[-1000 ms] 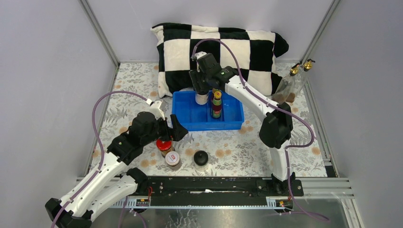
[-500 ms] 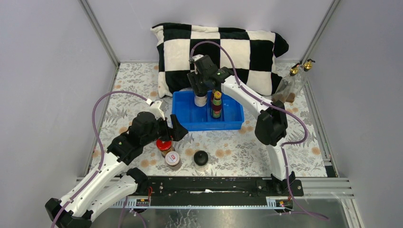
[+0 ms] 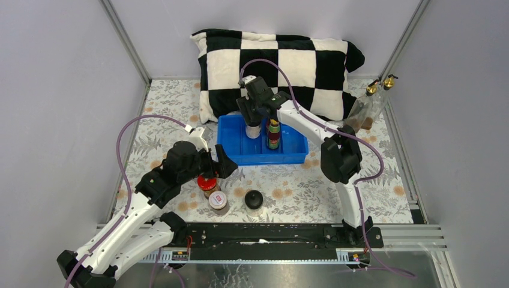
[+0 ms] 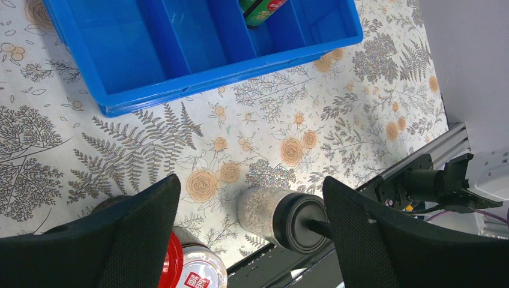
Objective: Organize the condiment bottles
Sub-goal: Place the bottle in the storage box.
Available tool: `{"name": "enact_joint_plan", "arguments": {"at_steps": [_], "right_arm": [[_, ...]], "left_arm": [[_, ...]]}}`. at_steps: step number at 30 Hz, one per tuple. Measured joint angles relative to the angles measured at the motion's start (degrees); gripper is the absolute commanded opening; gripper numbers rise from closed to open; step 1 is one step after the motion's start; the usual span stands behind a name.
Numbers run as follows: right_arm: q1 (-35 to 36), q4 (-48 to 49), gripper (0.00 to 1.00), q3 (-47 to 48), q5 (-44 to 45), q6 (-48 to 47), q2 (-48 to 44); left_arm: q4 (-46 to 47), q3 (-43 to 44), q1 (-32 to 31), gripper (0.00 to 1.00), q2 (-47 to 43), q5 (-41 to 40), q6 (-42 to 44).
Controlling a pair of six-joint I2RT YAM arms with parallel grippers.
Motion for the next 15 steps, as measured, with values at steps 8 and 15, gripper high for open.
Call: {"name": "enact_joint_plan", "arguments": {"at_steps": [8, 15], "right_arm": [[0.0, 3.2, 0.61, -2.2, -0.1, -0.3, 0.8], [0.0, 4.0, 0.61, -2.3, -0.1, -0.4, 1.9]], "left_arm": [[0.0, 0.0, -0.2, 0.92, 0.0, 0.2, 0.0], [0.0, 0.0, -0.2, 0.92, 0.0, 0.3, 0.0]]}}
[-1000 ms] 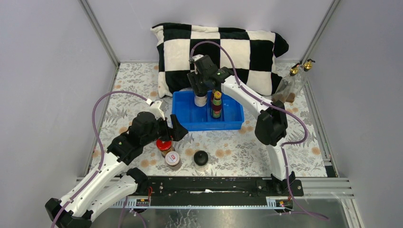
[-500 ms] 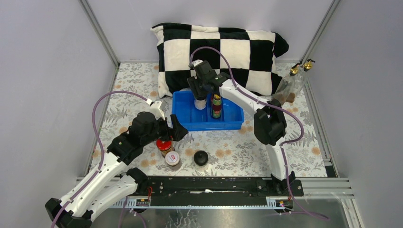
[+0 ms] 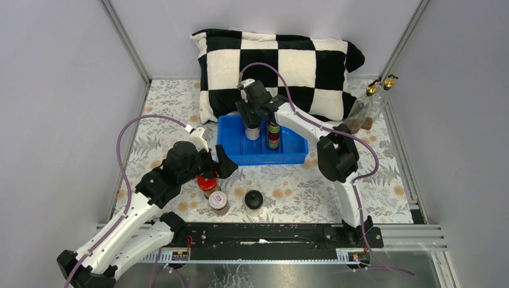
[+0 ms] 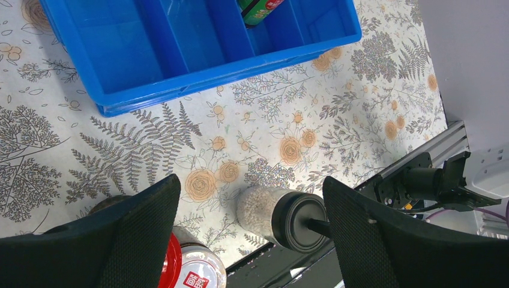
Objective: Organize the condiment bottles
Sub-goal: Place the bottle in the storage box.
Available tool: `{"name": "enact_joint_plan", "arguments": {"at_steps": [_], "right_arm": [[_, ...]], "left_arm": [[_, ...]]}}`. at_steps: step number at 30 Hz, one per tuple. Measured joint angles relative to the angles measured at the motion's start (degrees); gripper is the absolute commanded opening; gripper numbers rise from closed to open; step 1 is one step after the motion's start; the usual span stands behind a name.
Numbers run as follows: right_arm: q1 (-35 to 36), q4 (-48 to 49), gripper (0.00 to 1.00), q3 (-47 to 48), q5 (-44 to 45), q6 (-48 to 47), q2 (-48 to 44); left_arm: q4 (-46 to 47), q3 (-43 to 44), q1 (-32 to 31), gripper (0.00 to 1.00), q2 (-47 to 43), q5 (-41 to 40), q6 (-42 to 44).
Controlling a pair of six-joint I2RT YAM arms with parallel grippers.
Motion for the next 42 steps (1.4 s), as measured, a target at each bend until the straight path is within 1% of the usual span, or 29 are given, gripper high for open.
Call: {"name": "enact_joint_plan", "arguments": {"at_steps": [4, 6, 8, 13, 22, 29, 34, 37, 42], "right_arm": [[0.0, 0.2, 0.64, 0.1, 0.0, -0.3, 0.2], [0.1, 0.2, 0.68, 0.2, 0.0, -0.4, 0.3], [0.1, 0.1, 0.74, 0.7, 0.0, -0.5, 0.6], [0.3, -0.2, 0.84, 2.5, 0.1, -0.9, 0.9], [0.8, -1.0, 0.86, 5.8, 1.6, -1.6, 0.9], [1.6, -3.9, 0.87, 6.9, 3.8, -2.3, -0.7], [2.4, -7.0, 0.88, 6.8, 5.4, -2.3, -7.9], [3.6, -7.8, 0.89, 4.4, 6.5, -2.3, -15.7], [8.0, -9.0, 0.89, -3.6, 8.2, -2.0, -30.9]], "left_arm": [[0.0, 0.0, 0.0, 0.92, 0.0, 0.0, 0.0], [0.0, 0.0, 0.0, 0.92, 0.0, 0.0, 0.0], [0.0, 0.0, 0.0, 0.92, 0.0, 0.0, 0.0], [0.0, 0.0, 0.0, 0.92, 0.0, 0.0, 0.0], [0.0, 0.0, 0.0, 0.92, 0.0, 0.1, 0.0], [0.3, 0.0, 0.0, 0.93, 0.1, 0.1, 0.0], [0.5, 0.0, 0.0, 0.93, 0.6, 0.1, 0.0], [0.8, 0.0, 0.0, 0.93, 0.9, 0.1, 0.0], [0.8, 0.0, 0.0, 0.93, 0.9, 0.1, 0.0]]}}
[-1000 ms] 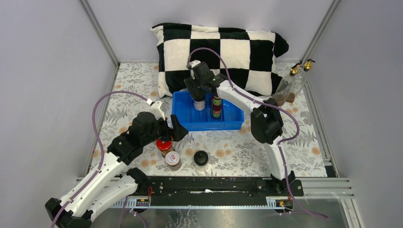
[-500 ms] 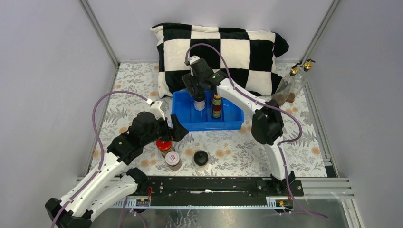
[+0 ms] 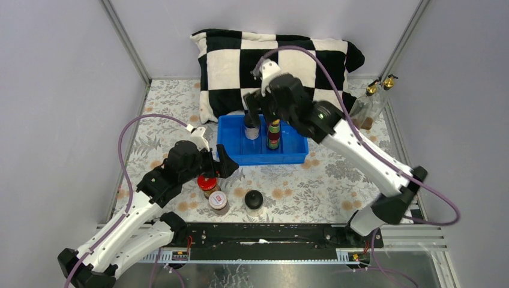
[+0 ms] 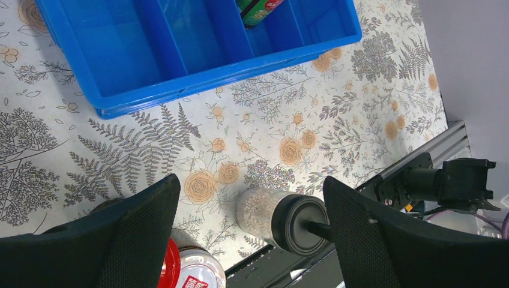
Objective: Organize the condiment bottles
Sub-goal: Place the bottle in the storage box, then pick up the bottle from the center of the board.
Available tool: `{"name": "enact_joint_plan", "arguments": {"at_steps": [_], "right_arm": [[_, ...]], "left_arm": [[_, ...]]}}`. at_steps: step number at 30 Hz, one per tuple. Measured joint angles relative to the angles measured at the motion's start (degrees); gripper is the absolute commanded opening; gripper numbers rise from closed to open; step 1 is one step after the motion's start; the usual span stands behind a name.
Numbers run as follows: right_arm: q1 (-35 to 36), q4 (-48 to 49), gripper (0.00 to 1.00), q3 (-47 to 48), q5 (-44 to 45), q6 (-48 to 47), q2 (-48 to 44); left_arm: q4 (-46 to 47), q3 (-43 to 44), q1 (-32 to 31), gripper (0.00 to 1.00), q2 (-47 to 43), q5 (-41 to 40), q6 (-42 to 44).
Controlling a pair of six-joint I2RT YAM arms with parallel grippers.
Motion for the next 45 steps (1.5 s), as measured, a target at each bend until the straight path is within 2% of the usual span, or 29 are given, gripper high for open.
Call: {"name": "enact_joint_plan", "arguments": {"at_steps": [7, 10, 14, 23, 32, 40, 45], "right_arm": [[5.8, 0.4, 0.89, -21.0, 0.7, 3.6, -16.3], [6.6, 0.2, 0.87, -28.0, 0.6, 5.5, -19.6], [9.5, 0.3, 0.89, -34.3, 0.3, 7.7, -22.0], [22.4, 2.0, 0.92, -43.3, 0.8, 10.3, -23.1], [31.4, 5.1, 0.93, -47.6, 0.9, 12.0, -24.5], [33.5, 8.7, 0.95, -47.6, 1.0, 12.1, -20.4], [33.5, 10.9, 0.96, -47.8, 3.1, 12.3, -18.8]], "left_arm": [[0.0, -0.2, 0.0, 0.93, -0.7, 0.0, 0.0], [0.0, -0.3, 0.0, 0.93, -1.0, 0.0, 0.0], [0.0, -0.3, 0.0, 0.93, -1.1, 0.0, 0.0], [0.0, -0.3, -0.1, 0.97, -2.2, 0.0, 0.0], [0.0, -0.3, -0.1, 0.99, -2.2, -0.3, 0.0], [-0.8, -0.1, -0.1, 0.99, -3.8, -2.1, -0.2], [-4.4, 1.6, -0.1, 0.99, -5.3, -6.4, -1.2]]}}
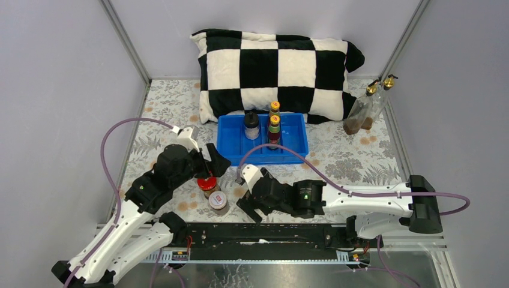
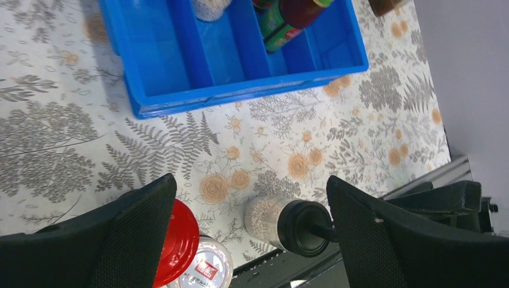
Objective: Organize the condiment bottles
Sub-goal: Pick up the bottle from the center of the board.
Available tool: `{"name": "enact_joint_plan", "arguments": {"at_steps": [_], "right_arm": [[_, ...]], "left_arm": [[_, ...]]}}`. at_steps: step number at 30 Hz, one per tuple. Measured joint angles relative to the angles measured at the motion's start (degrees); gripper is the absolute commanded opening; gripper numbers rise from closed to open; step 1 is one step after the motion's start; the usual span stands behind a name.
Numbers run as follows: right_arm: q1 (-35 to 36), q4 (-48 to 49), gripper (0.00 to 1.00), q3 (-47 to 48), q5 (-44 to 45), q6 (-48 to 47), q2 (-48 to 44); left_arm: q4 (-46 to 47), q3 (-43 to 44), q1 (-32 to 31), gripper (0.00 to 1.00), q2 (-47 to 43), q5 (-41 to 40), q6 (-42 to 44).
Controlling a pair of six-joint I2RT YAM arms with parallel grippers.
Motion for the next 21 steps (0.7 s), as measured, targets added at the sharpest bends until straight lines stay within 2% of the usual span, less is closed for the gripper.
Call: {"name": "enact_joint_plan", "arguments": {"at_steps": [6, 21], "right_arm": [[0.0, 2.3, 0.96, -1.2, 3.6, 0.9, 0.2], [-1.2, 6.6, 0.93, -4.1, 5.7, 3.0, 3.0]], "left_arm": [[-5.7, 4.2, 0.0, 0.99, 0.0, -4.8, -3.0], [-13.2, 8.0, 0.0, 0.99, -0.9, -8.2, -6.5]]}}
